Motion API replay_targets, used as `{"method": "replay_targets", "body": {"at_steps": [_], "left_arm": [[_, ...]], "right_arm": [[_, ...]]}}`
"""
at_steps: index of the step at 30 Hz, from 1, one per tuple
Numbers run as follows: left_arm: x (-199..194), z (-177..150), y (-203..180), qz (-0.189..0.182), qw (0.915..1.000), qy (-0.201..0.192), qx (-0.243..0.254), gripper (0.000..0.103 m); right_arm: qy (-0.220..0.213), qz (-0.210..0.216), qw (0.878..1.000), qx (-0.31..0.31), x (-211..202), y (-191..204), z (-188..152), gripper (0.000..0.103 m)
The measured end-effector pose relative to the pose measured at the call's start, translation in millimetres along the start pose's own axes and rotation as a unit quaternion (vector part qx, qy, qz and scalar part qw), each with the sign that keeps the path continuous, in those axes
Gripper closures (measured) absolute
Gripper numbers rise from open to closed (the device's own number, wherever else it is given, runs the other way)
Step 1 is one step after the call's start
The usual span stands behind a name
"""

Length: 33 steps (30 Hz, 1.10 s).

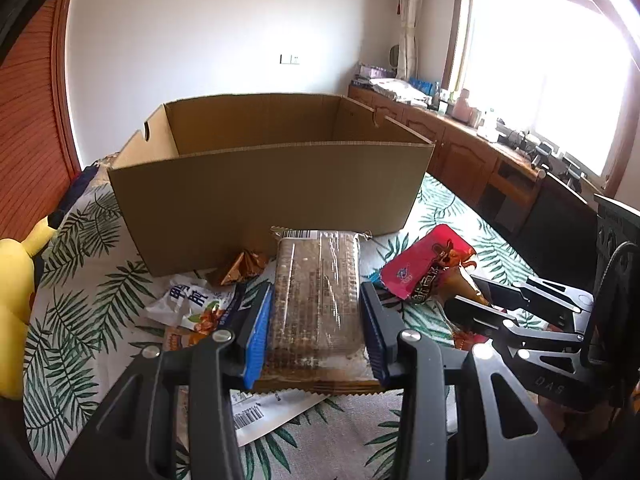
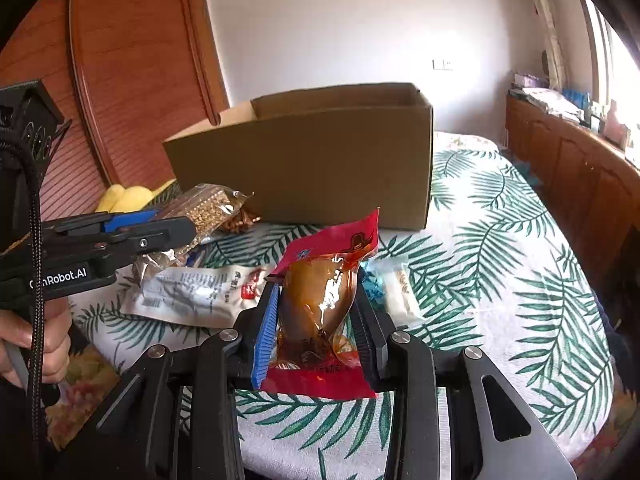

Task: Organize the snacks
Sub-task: 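Lift both packs over the box and open both grippers to release them inside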

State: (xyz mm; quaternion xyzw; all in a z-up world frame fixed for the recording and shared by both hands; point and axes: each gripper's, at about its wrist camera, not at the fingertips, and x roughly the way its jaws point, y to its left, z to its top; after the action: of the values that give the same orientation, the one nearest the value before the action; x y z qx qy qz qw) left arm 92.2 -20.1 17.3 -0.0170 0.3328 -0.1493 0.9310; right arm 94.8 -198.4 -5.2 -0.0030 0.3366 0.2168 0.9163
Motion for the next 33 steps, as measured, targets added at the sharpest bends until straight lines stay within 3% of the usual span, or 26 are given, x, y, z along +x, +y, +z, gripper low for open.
{"method": "replay_targets", "body": {"at_steps": [19,33], "left_arm": [[-31.3,33.7,-1.4,-0.015,0.9985,-0.052,0.003,0.063],[-37.0,62.6,28.1,-0.011,0.9966,-0.082,-0.005,0.063]], "right_arm": [[-0.040,-0.002,0.999,-0.027,-29.2,10.0,38.4,0.068],[-0.065,-0.009,0.996,-0.055,-29.5,16.1,80.8,0.068]]}}
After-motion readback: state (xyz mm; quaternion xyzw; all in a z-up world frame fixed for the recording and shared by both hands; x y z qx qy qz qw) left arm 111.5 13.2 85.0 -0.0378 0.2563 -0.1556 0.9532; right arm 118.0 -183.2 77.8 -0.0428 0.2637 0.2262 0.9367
